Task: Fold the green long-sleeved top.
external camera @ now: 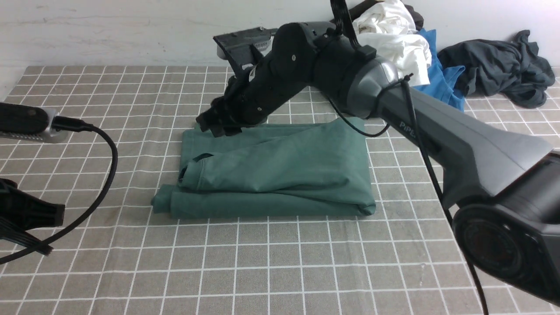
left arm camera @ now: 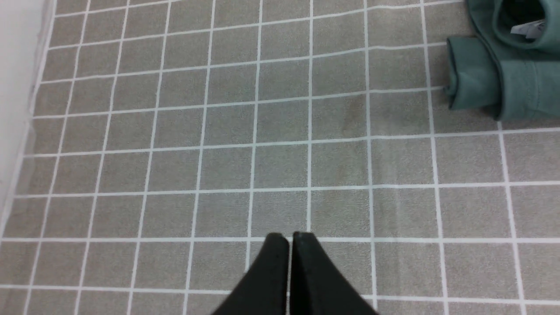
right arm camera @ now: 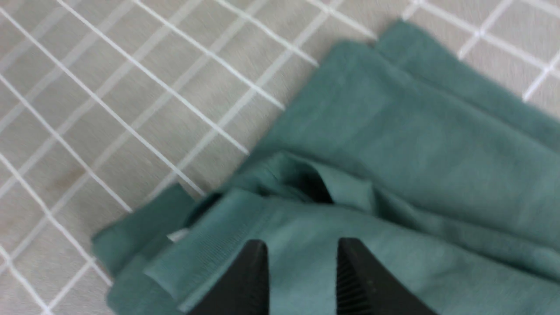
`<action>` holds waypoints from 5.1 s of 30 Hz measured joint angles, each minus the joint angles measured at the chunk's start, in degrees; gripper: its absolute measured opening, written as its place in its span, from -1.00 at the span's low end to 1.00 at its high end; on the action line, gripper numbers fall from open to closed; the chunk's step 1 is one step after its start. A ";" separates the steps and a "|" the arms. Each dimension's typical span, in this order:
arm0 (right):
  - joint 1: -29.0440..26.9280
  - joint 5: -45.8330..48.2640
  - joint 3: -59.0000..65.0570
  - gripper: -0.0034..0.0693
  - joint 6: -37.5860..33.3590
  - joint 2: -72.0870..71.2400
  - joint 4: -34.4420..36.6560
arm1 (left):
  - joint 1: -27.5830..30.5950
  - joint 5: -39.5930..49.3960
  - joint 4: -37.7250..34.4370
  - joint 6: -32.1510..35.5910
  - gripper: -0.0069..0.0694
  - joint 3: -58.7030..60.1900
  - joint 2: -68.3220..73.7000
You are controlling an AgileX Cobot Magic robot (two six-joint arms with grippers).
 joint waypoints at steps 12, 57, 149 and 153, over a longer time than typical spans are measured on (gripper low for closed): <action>5.50 -4.10 -2.39 -0.94 -8.58 3.99 6.57 | 0.00 -7.71 -11.03 17.94 -0.84 1.92 -17.46; -0.01 -48.38 128.33 -0.94 23.07 -120.70 -31.03 | 0.00 -36.02 -13.98 25.60 -0.84 31.92 -53.29; -35.63 -36.02 136.79 -0.94 7.24 -140.11 -12.07 | 6.75 -22.76 -22.97 23.60 -0.84 44.92 -57.97; -35.63 -36.02 136.79 -0.94 7.32 -140.11 -12.07 | 6.75 -22.76 -22.97 23.60 -0.84 44.92 -57.97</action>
